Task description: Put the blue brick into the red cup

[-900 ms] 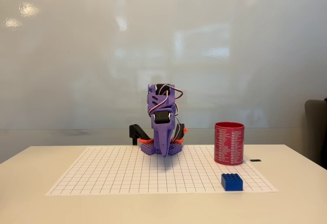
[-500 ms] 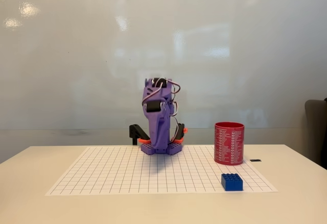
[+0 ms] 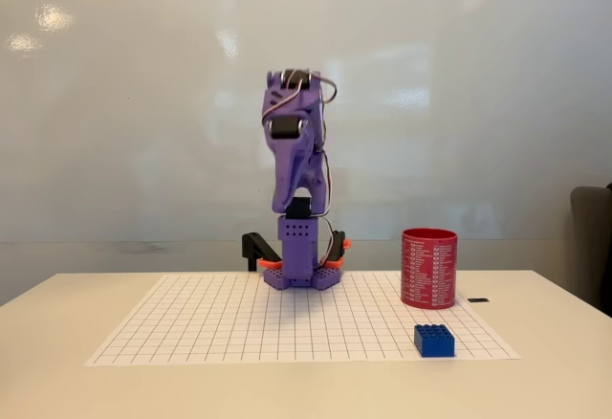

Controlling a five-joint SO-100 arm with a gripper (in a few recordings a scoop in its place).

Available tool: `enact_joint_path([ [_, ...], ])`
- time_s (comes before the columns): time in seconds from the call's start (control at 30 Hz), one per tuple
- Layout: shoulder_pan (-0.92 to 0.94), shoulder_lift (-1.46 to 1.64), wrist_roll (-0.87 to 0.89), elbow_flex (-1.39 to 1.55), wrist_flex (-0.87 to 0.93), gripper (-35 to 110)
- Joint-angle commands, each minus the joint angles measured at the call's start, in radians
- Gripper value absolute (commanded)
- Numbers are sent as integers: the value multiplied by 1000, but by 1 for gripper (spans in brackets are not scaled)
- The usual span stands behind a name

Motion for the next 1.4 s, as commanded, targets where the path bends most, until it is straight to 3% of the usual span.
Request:
enact_joint_path([
  [0.0,-72,-132,-67,-242,80,-1],
  [0.3,-267,-430,-216,-268,80,-1],
  [0.57,-529,-676,-204,-359,81,-1],
  [0.9,-649,-914,184,-604,-3,-1],
  [1.37,-673,-856,772,-236,-270,-1],
])
